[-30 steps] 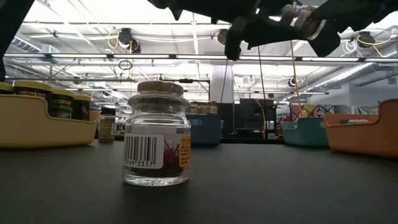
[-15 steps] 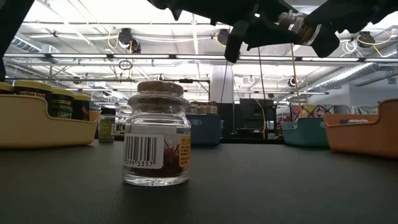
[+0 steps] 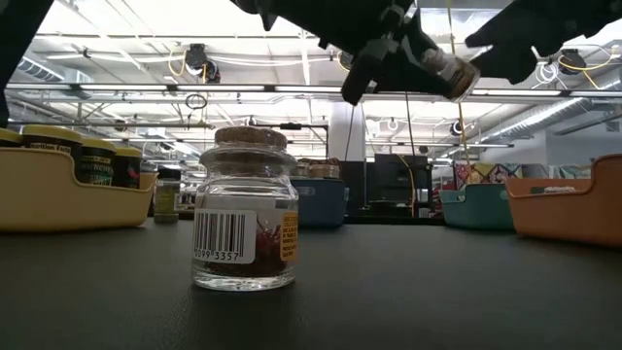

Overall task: Sort spices by type
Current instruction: Put the small brown seasoning bottle into the orange bin

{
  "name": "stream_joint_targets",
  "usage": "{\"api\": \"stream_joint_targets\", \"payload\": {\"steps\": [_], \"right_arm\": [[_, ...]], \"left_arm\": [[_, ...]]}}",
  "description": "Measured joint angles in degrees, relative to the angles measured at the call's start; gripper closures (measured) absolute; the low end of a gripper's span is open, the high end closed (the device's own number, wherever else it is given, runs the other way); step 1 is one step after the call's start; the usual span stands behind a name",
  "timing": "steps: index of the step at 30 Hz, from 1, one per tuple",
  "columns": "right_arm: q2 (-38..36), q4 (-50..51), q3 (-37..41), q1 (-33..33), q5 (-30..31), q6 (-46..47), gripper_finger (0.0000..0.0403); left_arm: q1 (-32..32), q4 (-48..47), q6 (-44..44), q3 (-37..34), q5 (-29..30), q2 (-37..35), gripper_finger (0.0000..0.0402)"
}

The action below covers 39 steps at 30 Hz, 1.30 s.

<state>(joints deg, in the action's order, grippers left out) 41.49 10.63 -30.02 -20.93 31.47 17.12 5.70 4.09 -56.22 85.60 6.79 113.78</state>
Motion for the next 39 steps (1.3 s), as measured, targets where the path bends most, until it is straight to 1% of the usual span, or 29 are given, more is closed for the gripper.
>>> {"api": "stream_joint_targets", "payload": {"steps": [3, 6, 9, 11, 13, 15, 17, 21, 23, 29, 31, 33, 39], "right_arm": [[-2.6, 3.29, 0.0, 0.0, 6.69, 1.66, 0.0061], [-4.76, 6.89, -0.02, 0.0, 12.32, 4.0, 0.0062], [-6.74, 9.93, -0.02, 0.0, 16.51, 5.26, 0.0062], [-7.87, 11.22, -0.02, 0.0, 18.71, 5.84, 0.0062], [-9.0, 12.06, -0.02, 0.0, 20.24, 6.1, 0.0063], [-10.31, 12.41, -0.04, 0.0, 22.32, 6.15, 0.0063], [-11.28, 12.69, -0.05, 0.14, 23.29, 6.08, 0.0063], [-13.08, 15.54, -0.42, 0.28, 26.53, 5.9, 0.0063], [-14.01, 17.56, -0.44, 0.28, 28.28, 6.31, 0.0063], [-15.61, 22.44, -0.44, 0.75, 28.55, 9.72, 0.0063], [-16.1, 22.7, -0.44, 1.01, 28.56, 9.88, 0.0063], [-16.29, 22.74, -0.44, 1.05, 28.56, 10.17, 0.0063], [-16.47, 22.69, -0.44, 1.11, 28.94, 10.59, 0.0063]], "left_arm": [[-0.34, -1.26, 5.87, 0.0, -0.04, 0.0, 0.0197], [-1.17, 0.51, 14.47, 0.19, -0.78, 0.13, 0.02], [-2.24, -2.17, 22.45, 3.43, -0.86, 0.75, 0.0203], [-2.62, -3.89, 25.77, 7.19, -0.94, 2.46, 0.0204], [-2.79, -8.97, 29.16, 11.63, -1.5, 4.99, 0.0204], [-2.68, -12.22, 32.18, 17.35, -2.57, 9.0, 0.0203], [-2.68, -17.55, 34.49, 23.35, -3.63, 13.09, 0.0203], [-2.43, -21.97, 36.05, 33.65, -3.82, 21.55, 0.0202], [-2.26, -20.96, 37.26, 37.84, -3.91, 25.23, 0.0202], [-2.15, -18.84, 40.94, 49.05, -4.13, 34.35, 0.0201], [-2.15, -15.17, 42.11, 48.93, -5.85, 35.72, 0.0201], [-2.2, -14.85, 42.49, 48.72, -7.13, 36.02, 0.0201], [-2.27, -13.82, 43.91, 48.85, -7.15, 37.16, 0.0201]]}}
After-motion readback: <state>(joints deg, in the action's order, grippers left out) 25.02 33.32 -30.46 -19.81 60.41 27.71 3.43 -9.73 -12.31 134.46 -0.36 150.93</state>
